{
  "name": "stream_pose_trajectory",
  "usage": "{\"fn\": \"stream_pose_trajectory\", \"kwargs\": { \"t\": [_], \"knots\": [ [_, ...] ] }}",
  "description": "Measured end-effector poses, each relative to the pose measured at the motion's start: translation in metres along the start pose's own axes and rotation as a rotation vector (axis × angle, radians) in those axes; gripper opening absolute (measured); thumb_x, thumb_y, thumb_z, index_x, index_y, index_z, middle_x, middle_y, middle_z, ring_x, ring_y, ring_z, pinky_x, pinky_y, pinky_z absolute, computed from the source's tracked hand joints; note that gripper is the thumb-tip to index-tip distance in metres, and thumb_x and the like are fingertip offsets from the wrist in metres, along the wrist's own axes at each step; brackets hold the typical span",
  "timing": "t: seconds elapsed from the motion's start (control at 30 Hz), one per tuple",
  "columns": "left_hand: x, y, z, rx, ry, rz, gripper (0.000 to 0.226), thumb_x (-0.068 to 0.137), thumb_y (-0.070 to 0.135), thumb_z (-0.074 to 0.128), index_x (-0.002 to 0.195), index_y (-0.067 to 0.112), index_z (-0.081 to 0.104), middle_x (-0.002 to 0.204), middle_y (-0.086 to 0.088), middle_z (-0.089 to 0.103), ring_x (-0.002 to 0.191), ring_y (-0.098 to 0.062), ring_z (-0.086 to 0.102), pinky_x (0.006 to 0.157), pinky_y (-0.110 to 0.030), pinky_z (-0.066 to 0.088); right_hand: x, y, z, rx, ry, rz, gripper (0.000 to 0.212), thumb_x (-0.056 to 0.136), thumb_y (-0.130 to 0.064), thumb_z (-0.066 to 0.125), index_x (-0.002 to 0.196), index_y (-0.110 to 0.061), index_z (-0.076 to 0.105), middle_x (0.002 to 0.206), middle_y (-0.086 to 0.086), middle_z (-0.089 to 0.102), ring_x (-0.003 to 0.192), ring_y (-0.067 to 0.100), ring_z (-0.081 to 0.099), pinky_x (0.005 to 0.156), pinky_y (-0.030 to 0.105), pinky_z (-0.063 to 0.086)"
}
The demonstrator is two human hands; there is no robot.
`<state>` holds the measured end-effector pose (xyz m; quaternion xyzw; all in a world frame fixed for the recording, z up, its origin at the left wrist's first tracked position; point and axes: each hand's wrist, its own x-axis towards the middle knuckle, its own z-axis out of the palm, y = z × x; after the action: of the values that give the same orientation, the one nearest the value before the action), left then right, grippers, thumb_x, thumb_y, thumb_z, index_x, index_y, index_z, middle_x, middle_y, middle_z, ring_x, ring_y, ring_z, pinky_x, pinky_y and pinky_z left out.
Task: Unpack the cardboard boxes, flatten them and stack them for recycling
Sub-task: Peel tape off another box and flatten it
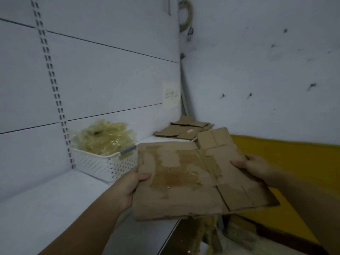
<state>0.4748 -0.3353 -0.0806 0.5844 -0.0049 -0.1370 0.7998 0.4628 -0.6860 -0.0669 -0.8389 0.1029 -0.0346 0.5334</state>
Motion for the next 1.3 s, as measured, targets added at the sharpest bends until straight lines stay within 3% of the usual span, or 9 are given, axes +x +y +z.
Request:
{"fn": "stream_pose_trajectory", "kwargs": {
  "t": [0.17, 0.37, 0.47, 0.57, 0.73, 0.87, 1.07, 1.2, 1.3],
  "knots": [
    [0.096, -0.015, 0.038, 0.003, -0.148, -0.078, 0.034, 0.091, 0.002, 0.047, 0.122, 0.014, 0.055, 0.104, -0.018, 0.071, 0.091, -0.037, 0.068, 0.074, -0.048, 0.055, 0.043, 0.015, -0.046, -0.014, 0.155, 0.087, 0.05, 0.084, -0.042, 0.064, 0.124, -0.013, 0.052, 0.104, 0.009, 0.065, 0.086, 0.03, 0.065, 0.072, 0.043, 0.054],
    [0.194, -0.022, 0.082, 0.017, -0.203, -0.115, 0.036, 0.087, 0.006, 0.051, 0.12, 0.019, 0.055, 0.098, -0.016, 0.072, 0.085, -0.036, 0.069, 0.064, -0.045, 0.056, 0.094, 0.043, -0.083, 0.012, 0.246, 0.132, 0.044, 0.086, -0.041, 0.062, 0.122, -0.017, 0.053, 0.097, 0.002, 0.065, 0.082, 0.025, 0.066, 0.06, 0.034, 0.052],
    [0.233, -0.027, 0.109, 0.035, -0.197, -0.173, 0.033, 0.088, 0.024, 0.057, 0.121, 0.016, 0.058, 0.105, -0.018, 0.07, 0.096, -0.036, 0.066, 0.08, -0.047, 0.053, 0.13, 0.056, -0.108, 0.002, 0.234, 0.113, 0.042, 0.087, -0.04, 0.061, 0.121, -0.017, 0.053, 0.098, 0.002, 0.065, 0.082, 0.023, 0.066, 0.058, 0.031, 0.05],
    [0.271, -0.021, 0.141, 0.061, -0.156, -0.173, 0.039, 0.088, 0.03, 0.06, 0.121, 0.01, 0.059, 0.108, -0.019, 0.069, 0.1, -0.036, 0.065, 0.084, -0.047, 0.052, 0.168, 0.062, -0.139, 0.02, 0.209, 0.07, 0.035, 0.087, -0.041, 0.06, 0.117, -0.022, 0.053, 0.099, 0.001, 0.065, 0.083, 0.023, 0.067, 0.063, 0.034, 0.053],
    [0.329, -0.002, 0.187, 0.115, -0.109, -0.142, 0.037, 0.087, 0.024, 0.061, 0.118, 0.004, 0.059, 0.105, -0.02, 0.07, 0.098, -0.035, 0.066, 0.085, -0.045, 0.051, 0.24, 0.066, -0.188, -0.045, 0.171, -0.039, 0.037, 0.088, -0.043, 0.058, 0.117, -0.021, 0.055, 0.092, -0.007, 0.062, 0.08, 0.014, 0.063, 0.057, 0.023, 0.047],
    [0.367, 0.003, 0.197, 0.113, -0.035, -0.116, 0.032, 0.087, 0.023, 0.06, 0.115, 0.008, 0.058, 0.099, -0.018, 0.072, 0.089, -0.034, 0.069, 0.072, -0.042, 0.054, 0.305, 0.067, -0.193, -0.167, 0.14, -0.096, 0.046, 0.089, -0.045, 0.055, 0.125, -0.017, 0.052, 0.103, -0.001, 0.06, 0.079, 0.011, 0.058, 0.061, 0.023, 0.045],
    [0.436, 0.025, 0.195, 0.06, 0.067, 0.012, 0.027, 0.087, 0.009, 0.061, 0.108, 0.023, 0.052, 0.093, -0.012, 0.073, 0.08, -0.033, 0.071, 0.058, -0.042, 0.057, 0.412, 0.047, -0.187, -0.377, 0.132, -0.231, 0.055, 0.09, -0.049, 0.049, 0.131, -0.012, 0.047, 0.124, 0.01, 0.058, 0.098, 0.024, 0.058, 0.088, 0.04, 0.048],
    [0.492, 0.053, 0.186, 0.061, 0.079, 0.073, 0.037, 0.084, 0.003, 0.061, 0.114, 0.024, 0.052, 0.108, -0.013, 0.067, 0.092, -0.033, 0.066, 0.069, -0.043, 0.055, 0.483, 0.039, -0.171, -0.476, 0.121, -0.267, 0.051, 0.092, -0.049, 0.045, 0.126, -0.011, 0.048, 0.119, 0.01, 0.06, 0.092, 0.022, 0.057, 0.083, 0.034, 0.046],
    [0.532, 0.064, 0.181, 0.059, 0.093, 0.089, 0.038, 0.082, 0.001, 0.062, 0.11, 0.025, 0.054, 0.104, -0.011, 0.068, 0.091, -0.032, 0.067, 0.07, -0.043, 0.056, 0.537, 0.025, -0.174, -0.571, 0.129, -0.276, 0.055, 0.092, -0.049, 0.045, 0.129, -0.009, 0.045, 0.123, 0.012, 0.058, 0.09, 0.022, 0.054, 0.079, 0.031, 0.042]
  ]
}}
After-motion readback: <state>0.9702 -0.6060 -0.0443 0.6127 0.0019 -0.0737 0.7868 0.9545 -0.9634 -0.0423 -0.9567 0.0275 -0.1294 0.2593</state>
